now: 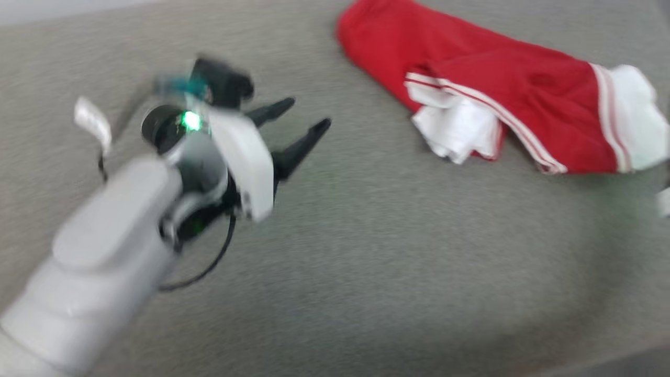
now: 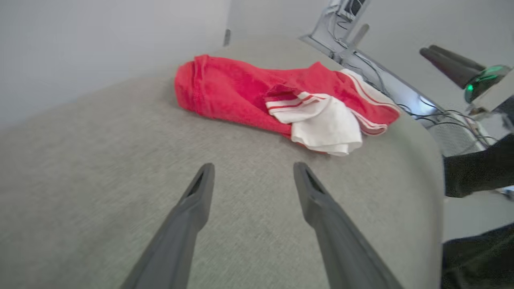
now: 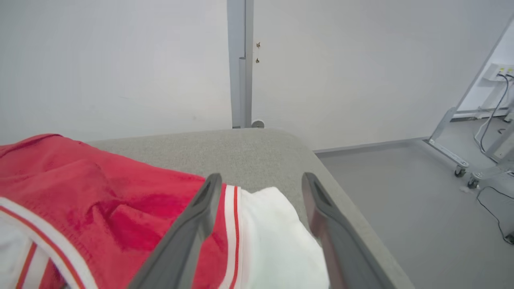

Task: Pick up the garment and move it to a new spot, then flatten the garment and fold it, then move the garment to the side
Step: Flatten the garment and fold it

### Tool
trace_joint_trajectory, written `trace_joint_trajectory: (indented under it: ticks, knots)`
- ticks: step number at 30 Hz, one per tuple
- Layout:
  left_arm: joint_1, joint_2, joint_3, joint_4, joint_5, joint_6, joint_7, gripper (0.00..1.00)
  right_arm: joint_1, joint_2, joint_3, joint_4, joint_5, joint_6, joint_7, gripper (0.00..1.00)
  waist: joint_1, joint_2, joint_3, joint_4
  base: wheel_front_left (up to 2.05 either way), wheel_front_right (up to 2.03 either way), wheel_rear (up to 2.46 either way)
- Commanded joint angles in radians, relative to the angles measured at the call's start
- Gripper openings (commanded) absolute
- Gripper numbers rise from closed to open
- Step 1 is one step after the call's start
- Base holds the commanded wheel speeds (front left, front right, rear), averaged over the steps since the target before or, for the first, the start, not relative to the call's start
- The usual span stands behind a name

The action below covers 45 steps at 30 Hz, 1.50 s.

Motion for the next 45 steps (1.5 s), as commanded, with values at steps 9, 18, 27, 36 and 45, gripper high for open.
trace_joint_trajectory:
  ticks: [9, 18, 27, 36, 45]
  knots:
    - [-0.264, -0.040, -0.114, 0.179, -0.280, -0.001, 0.383, 1.00, 0.139, 0.177, -0.044, -0.232, -0.120, 0.000, -0.005, 1.00, 0.0000, 0.0000, 0.075, -0.216, 0.00, 0.00, 0.00]
    - [-0.387, -0.097, -0.148, 0.429, -0.335, -0.002, 0.523, 1.00, 0.171, 0.275, -0.040, -0.295, -0.163, 0.000, -0.005, 1.00, 0.0000, 0.0000, 0.123, -0.327, 0.00, 0.00, 0.00]
    - [-0.405, -0.116, -0.163, 0.466, -0.383, -0.002, 0.538, 0.93, 0.179, 0.307, -0.049, -0.299, -0.179, 0.000, -0.005, 1.00, 0.0000, 0.0000, 0.134, -0.340, 0.00, 0.00, 0.00]
    - [-0.418, -0.142, -0.164, 0.455, -0.423, -0.002, 0.486, 0.00, 0.166, 0.302, -0.049, -0.302, -0.184, 0.000, -0.005, 1.00, 0.0000, 0.0000, 0.121, -0.297, 0.00, 0.00, 0.00]
    - [-0.362, -0.065, -0.160, 0.333, -0.484, -0.002, 0.430, 0.00, 0.199, 0.250, -0.076, -0.311, -0.197, 0.000, -0.004, 1.00, 0.0000, 0.0000, 0.039, -0.128, 0.00, 0.00, 0.00]
